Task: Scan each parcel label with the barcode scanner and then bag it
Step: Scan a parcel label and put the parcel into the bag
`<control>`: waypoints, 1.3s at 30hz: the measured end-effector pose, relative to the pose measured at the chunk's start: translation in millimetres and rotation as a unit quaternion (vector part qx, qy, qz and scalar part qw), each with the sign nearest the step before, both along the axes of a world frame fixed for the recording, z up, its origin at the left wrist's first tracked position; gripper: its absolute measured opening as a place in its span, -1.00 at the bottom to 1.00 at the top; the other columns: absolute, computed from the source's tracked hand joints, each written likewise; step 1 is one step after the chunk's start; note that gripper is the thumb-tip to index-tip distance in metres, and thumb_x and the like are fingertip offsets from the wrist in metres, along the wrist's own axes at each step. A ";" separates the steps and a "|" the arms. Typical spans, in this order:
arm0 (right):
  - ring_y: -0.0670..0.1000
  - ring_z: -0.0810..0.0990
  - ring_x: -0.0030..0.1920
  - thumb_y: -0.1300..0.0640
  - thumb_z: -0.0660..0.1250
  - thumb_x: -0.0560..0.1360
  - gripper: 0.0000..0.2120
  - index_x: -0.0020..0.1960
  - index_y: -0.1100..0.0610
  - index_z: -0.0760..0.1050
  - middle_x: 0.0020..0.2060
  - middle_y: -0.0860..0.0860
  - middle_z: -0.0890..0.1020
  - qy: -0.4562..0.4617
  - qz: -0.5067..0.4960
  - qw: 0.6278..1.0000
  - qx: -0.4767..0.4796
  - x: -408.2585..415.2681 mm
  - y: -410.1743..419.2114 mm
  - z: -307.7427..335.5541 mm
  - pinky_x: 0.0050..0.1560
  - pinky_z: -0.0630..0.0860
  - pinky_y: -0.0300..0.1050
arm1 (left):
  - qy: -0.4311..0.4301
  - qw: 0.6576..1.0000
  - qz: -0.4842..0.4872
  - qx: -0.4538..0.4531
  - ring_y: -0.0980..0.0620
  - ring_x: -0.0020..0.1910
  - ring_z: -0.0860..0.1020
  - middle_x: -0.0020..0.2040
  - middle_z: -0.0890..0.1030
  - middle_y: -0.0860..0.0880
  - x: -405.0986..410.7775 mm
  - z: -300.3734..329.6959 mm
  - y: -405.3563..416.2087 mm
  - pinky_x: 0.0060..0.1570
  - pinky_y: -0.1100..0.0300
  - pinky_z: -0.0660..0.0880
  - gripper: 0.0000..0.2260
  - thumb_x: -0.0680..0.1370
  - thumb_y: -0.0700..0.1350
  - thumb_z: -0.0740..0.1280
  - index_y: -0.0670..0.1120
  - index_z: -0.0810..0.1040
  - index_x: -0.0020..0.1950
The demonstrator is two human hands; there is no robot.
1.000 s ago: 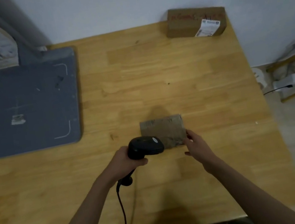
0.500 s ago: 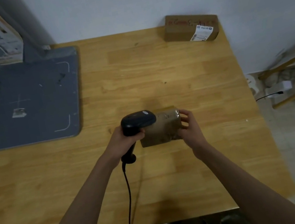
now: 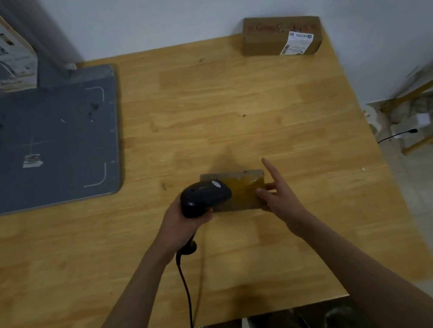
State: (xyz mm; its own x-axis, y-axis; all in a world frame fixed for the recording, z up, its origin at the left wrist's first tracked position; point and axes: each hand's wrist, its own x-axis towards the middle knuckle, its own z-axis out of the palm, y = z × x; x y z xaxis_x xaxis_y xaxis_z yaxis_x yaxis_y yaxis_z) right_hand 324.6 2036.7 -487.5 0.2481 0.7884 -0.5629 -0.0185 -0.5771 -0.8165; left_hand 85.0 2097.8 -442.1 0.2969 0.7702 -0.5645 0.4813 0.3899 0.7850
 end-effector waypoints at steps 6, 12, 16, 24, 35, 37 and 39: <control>0.01 0.45 0.33 0.46 0.33 0.50 -0.51 0.26 -0.01 0.37 0.29 0.08 0.41 -0.103 -0.006 0.987 0.127 -18.4 -36.6 -5.6 0.19 0.53 -0.30 | -0.014 0.999 -0.003 0.047 0.19 0.10 0.55 0.15 0.58 0.08 0.0 4.8 -6.8 -0.11 0.41 0.49 -0.52 0.46 -0.21 0.52 -0.03 0.46 0.32; -0.03 0.47 0.15 0.43 0.43 0.38 -0.60 0.11 0.17 0.38 0.28 0.02 0.31 -0.252 0.092 0.958 0.098 -25.1 -45.7 -29.9 0.10 0.59 -0.19 | 0.066 0.993 -0.092 0.023 0.08 0.11 0.59 0.10 0.64 0.05 -10.6 -7.5 -15.8 -0.06 0.33 0.48 -0.52 0.42 -0.22 0.53 -0.05 0.52 0.31; -0.01 0.50 0.15 0.24 0.59 0.33 -0.43 0.18 0.14 0.33 0.52 -0.01 0.13 -0.306 0.157 0.935 0.085 -24.4 -35.4 -23.1 -0.02 0.64 0.01 | 0.085 0.992 -0.084 0.036 0.15 0.03 0.59 0.03 0.64 0.11 -17.7 -9.1 -23.6 -0.12 0.37 0.45 -0.56 0.41 -0.23 0.52 -0.03 0.54 0.25; 0.20 0.16 0.55 0.09 0.65 0.29 0.15 0.62 0.04 -0.03 0.62 0.00 -0.03 -0.359 0.348 0.866 -0.025 -8.9 20.5 1.6 0.36 0.42 0.28 | 0.136 0.982 -0.099 0.086 0.05 -0.10 0.59 -0.07 0.64 -0.01 -22.3 13.4 -15.1 -0.10 0.08 0.55 -0.70 0.41 -0.20 0.51 -0.11 0.56 0.11; 0.21 0.42 0.38 0.17 0.67 0.23 0.11 0.59 0.09 0.08 0.55 0.02 0.14 -0.359 0.361 0.861 -0.010 -8.4 27.3 5.0 0.26 0.50 0.23 | 0.295 0.874 -0.292 0.254 -0.01 -0.08 0.53 0.04 0.43 0.10 -15.1 61.5 19.3 -0.23 0.13 0.41 -0.63 0.49 -0.17 0.40 0.06 0.46 0.27; 0.22 0.44 0.37 0.17 0.67 0.22 0.11 0.59 0.09 0.09 0.55 0.02 0.14 -0.356 0.359 0.863 -0.009 -7.7 26.8 5.9 0.24 0.51 0.23 | 0.325 0.851 -0.305 0.278 -0.02 -0.09 0.54 0.08 0.42 0.08 -14.8 63.9 22.8 -0.25 0.11 0.41 -0.63 0.52 -0.16 0.39 0.05 0.44 0.29; 0.22 0.46 0.35 0.19 0.67 0.23 0.11 0.59 0.08 0.09 0.55 0.01 0.13 -0.355 0.358 0.864 -0.010 -7.4 26.2 6.8 0.19 0.54 0.22 | 0.338 0.842 -0.305 0.290 -0.03 -0.09 0.54 0.09 0.41 0.08 -15.3 64.7 25.5 -0.24 0.06 0.46 -0.64 0.53 -0.15 0.38 0.04 0.44 0.29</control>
State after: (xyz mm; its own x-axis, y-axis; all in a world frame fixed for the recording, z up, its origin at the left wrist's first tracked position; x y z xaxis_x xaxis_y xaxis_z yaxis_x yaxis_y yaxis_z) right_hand 317.1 2062.9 -480.7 -0.0111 0.8748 -0.4844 0.8496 -0.2472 -0.4658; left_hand 69.7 2123.4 -377.4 0.4982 0.7954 -0.3452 0.8667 -0.4451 0.2254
